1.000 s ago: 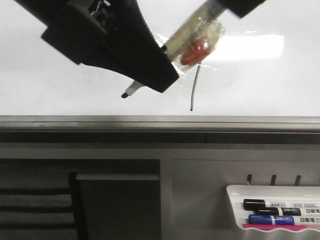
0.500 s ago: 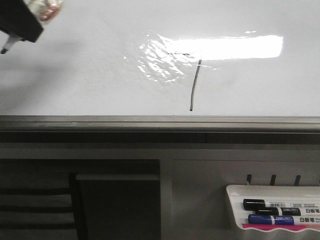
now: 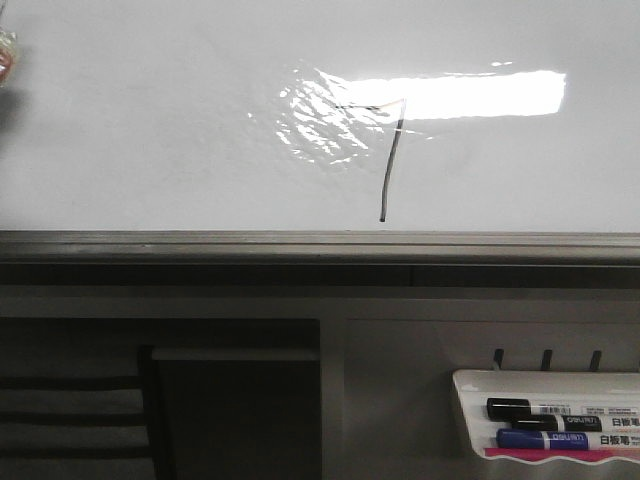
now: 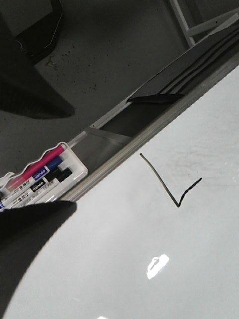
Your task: Write number 7 on whiteboard
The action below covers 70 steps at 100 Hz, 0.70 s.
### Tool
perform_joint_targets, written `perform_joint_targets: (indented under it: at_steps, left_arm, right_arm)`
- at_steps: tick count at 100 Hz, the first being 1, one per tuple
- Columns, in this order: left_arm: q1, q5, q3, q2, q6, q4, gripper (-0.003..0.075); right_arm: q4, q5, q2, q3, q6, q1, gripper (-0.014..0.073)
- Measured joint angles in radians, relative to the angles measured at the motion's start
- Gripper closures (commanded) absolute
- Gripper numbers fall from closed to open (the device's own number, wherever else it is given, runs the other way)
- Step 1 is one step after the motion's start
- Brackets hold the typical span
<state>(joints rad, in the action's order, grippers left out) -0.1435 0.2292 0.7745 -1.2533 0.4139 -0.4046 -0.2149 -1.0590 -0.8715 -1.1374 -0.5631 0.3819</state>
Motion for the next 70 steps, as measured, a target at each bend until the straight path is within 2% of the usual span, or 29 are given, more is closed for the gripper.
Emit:
perform_joint_targets:
  at_steps: [70]
  left_arm:
    - [0.002,-0.028,0.000,-0.067,0.000,-0.002,0.0741]
  right_arm:
    - [0.000,-0.028,0.000,0.000,0.002,0.000,0.0260]
